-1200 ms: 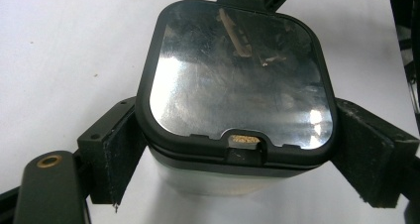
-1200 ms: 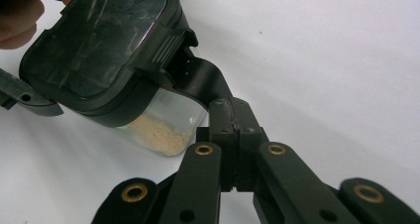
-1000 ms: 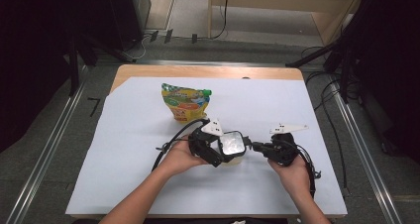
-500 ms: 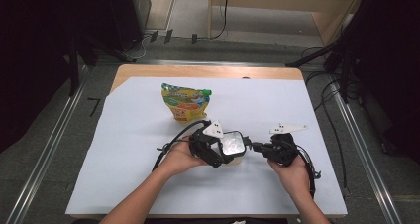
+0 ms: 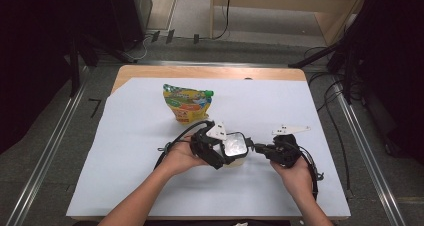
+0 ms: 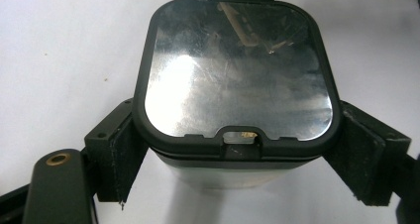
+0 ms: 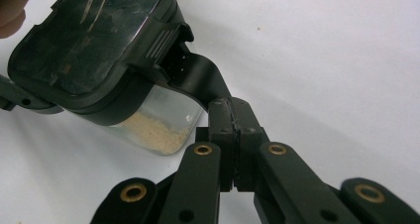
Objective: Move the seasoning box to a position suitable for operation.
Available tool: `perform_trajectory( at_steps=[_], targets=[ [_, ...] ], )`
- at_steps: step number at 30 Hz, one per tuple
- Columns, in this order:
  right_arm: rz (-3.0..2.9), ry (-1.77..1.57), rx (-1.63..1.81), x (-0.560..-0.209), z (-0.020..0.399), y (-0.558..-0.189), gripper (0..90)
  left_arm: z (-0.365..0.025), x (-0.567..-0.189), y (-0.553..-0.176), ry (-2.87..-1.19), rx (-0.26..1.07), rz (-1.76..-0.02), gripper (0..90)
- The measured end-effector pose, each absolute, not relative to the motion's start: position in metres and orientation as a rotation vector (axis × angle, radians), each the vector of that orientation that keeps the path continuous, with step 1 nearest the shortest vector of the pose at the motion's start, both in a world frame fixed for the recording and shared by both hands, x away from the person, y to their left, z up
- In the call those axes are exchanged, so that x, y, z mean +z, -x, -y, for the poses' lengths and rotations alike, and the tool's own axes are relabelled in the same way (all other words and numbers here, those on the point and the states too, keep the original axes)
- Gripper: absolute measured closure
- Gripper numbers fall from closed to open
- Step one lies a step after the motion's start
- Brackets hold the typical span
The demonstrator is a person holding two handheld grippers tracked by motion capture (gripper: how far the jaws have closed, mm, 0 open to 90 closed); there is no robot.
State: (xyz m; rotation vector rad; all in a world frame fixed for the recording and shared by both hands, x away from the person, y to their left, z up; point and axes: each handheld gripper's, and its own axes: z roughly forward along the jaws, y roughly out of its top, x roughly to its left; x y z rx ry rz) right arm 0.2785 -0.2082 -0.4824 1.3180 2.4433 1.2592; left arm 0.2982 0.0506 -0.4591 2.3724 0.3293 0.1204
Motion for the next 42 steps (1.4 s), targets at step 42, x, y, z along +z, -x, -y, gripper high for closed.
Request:
perform_trajectory(
  at_steps=[42],
  targets=[
    [-2.443, -1.313, 1.265, -0.4824, 0.2055, -0.2782, 90.0, -0.0494, -0.4512, -0.2997, -2.401, 0.114, -0.314, 18.2]
  ],
)
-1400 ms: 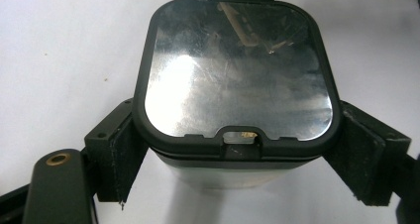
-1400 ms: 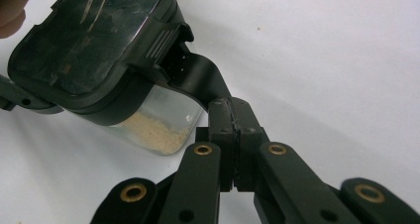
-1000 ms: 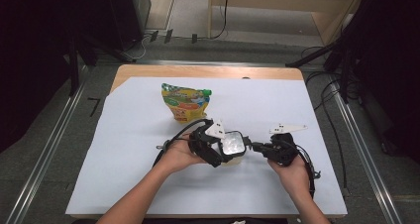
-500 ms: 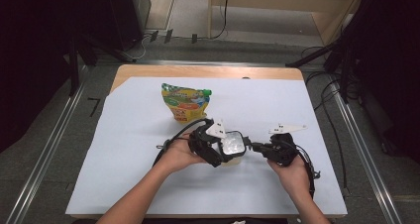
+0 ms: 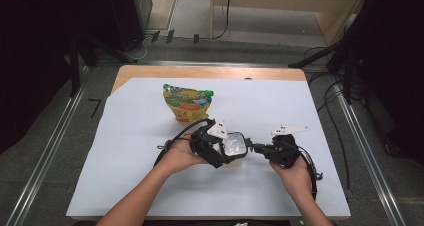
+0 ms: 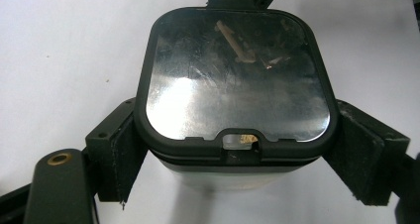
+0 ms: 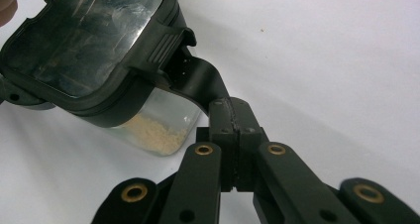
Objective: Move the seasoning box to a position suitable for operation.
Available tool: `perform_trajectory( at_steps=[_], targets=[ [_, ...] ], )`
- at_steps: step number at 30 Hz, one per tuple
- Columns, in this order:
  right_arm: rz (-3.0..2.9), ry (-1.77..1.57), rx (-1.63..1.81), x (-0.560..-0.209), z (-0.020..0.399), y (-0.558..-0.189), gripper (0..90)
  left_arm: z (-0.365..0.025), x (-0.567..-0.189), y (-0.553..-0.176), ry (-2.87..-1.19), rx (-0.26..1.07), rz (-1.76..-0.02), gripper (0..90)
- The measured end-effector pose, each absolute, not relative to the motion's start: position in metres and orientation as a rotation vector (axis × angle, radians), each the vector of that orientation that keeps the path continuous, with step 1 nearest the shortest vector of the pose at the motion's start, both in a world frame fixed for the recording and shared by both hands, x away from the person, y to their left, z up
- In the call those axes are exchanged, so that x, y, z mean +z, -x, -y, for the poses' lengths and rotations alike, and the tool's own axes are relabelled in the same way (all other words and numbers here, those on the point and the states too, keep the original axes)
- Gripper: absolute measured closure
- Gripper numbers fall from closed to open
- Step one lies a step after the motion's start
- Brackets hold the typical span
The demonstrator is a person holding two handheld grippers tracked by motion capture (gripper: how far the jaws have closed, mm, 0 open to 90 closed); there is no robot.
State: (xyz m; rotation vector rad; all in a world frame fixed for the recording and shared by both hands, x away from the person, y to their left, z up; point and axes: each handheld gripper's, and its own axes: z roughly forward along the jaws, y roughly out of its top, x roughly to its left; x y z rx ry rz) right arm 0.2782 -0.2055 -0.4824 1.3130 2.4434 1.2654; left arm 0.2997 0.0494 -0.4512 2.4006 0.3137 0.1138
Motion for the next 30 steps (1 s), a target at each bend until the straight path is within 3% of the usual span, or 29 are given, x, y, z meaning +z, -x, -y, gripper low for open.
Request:
perform_trajectory(
  at_steps=[30],
  targets=[
    [-2.443, -1.31, 1.264, -0.4819, 0.204, -0.2776, 90.0, -0.0486, -0.4447, -0.3012, -2.408, 0.099, -0.313, 18.1]
  ],
)
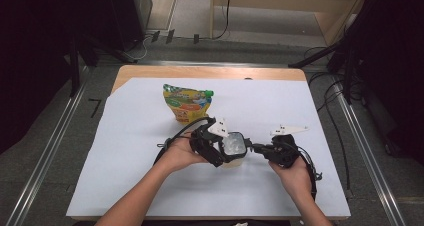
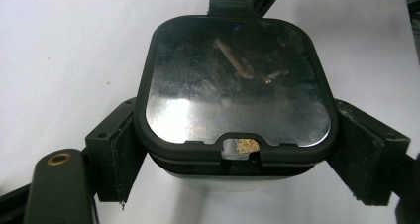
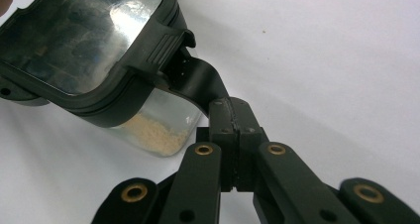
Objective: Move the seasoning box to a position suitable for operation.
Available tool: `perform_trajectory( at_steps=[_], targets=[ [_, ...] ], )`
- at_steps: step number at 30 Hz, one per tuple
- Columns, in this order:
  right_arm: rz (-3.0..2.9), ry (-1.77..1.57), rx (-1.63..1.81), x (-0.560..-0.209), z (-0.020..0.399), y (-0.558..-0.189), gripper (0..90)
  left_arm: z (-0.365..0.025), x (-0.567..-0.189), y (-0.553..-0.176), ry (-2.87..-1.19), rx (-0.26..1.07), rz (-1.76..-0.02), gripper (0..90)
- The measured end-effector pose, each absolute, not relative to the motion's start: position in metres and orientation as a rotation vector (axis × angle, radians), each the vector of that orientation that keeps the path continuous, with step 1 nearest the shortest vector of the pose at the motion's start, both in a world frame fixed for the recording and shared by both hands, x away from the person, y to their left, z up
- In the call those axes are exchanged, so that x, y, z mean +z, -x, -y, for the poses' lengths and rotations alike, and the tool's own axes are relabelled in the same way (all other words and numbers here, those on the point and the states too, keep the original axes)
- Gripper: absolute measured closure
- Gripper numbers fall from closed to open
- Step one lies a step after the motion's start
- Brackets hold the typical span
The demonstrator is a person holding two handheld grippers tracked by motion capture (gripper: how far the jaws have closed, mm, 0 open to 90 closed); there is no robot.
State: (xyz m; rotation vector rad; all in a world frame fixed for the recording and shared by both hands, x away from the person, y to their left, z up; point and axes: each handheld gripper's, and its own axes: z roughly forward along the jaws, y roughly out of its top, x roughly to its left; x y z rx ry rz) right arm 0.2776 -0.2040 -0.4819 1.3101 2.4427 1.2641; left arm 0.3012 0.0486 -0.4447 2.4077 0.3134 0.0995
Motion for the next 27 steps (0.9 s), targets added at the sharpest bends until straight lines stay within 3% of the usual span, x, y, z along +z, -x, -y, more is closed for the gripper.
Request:
perform_trajectory(
  at_steps=[27],
  targets=[
    [-2.444, -1.31, 1.274, -0.481, 0.204, -0.277, 90.0, -0.037, -0.418, -0.301, -2.405, 0.136, -0.29, 18.8]
  ],
)
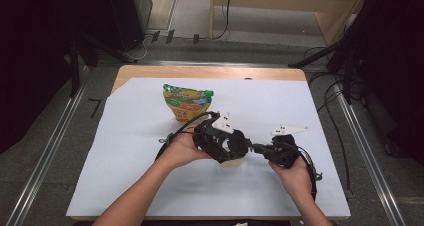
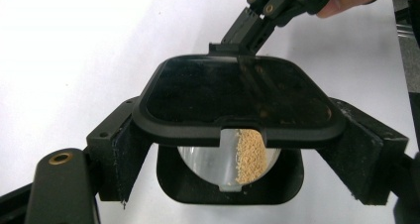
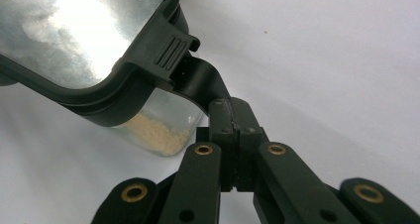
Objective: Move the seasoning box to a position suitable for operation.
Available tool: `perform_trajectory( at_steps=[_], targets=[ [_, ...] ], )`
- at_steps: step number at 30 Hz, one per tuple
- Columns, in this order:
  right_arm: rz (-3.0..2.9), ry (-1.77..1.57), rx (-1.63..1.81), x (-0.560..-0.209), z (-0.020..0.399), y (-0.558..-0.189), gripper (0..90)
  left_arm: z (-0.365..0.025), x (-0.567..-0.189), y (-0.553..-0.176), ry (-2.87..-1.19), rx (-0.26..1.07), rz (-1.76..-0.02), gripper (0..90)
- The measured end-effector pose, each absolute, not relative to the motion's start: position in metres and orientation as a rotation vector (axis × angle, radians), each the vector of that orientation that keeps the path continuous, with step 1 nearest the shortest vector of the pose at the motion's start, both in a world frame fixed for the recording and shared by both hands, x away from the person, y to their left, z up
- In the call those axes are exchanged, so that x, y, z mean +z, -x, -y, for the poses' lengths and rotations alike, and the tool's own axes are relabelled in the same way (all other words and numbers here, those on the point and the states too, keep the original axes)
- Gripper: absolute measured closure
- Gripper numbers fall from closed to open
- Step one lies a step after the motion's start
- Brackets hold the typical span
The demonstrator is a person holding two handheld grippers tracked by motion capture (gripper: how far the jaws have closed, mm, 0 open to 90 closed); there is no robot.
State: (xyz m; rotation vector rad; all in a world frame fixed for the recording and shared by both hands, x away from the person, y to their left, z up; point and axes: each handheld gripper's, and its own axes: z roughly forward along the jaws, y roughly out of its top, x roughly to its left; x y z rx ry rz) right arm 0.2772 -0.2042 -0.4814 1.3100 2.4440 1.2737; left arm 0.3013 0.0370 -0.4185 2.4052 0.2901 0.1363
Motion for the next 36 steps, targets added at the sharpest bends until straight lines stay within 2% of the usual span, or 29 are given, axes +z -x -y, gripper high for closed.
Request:
perform_trajectory(
  at_steps=[2, 3, 4, 7, 11, 14, 15, 21, 26, 36],
  targets=[
    [-2.445, -1.31, 1.273, -0.481, 0.204, -0.277, 90.0, -0.034, -0.416, -0.302, -2.409, 0.138, -0.291, 19.2],
    [-2.444, -1.31, 1.274, -0.481, 0.204, -0.277, 90.0, -0.035, -0.413, -0.302, -2.396, 0.1, -0.272, 23.0],
    [-2.441, -1.311, 1.271, -0.481, 0.204, -0.277, 90.0, -0.035, -0.411, -0.302, -2.375, 0.089, -0.262, 37.9],
    [-2.446, -1.304, 1.281, -0.481, 0.204, -0.277, 90.0, -0.031, -0.406, -0.302, -2.371, 0.104, -0.254, 40.9],
    [-2.45, -1.302, 1.278, -0.481, 0.205, -0.277, 90.0, -0.026, -0.404, -0.3, -2.366, 0.077, -0.223, 50.3],
    [-2.447, -1.305, 1.282, -0.481, 0.204, -0.277, 90.0, -0.023, -0.402, -0.3, -2.353, 0.04, -0.205, 60.7],
    [-2.445, -1.309, 1.286, -0.481, 0.205, -0.277, 90.0, -0.022, -0.401, -0.301, -2.347, 0.022, -0.196, 66.8],
    [-2.445, -1.316, 1.294, -0.482, 0.205, -0.277, 90.0, -0.009, -0.398, -0.305, -2.346, -0.048, -0.191, 80.1],
    [-2.438, -1.329, 1.297, -0.483, 0.206, -0.278, 90.0, 0.003, -0.401, -0.308, -2.355, -0.079, -0.174, 83.2],
    [-2.435, -1.338, 1.327, -0.482, 0.208, -0.277, 90.0, -0.001, -0.401, -0.311, -2.34, -0.095, -0.215, 79.8]
  ],
)
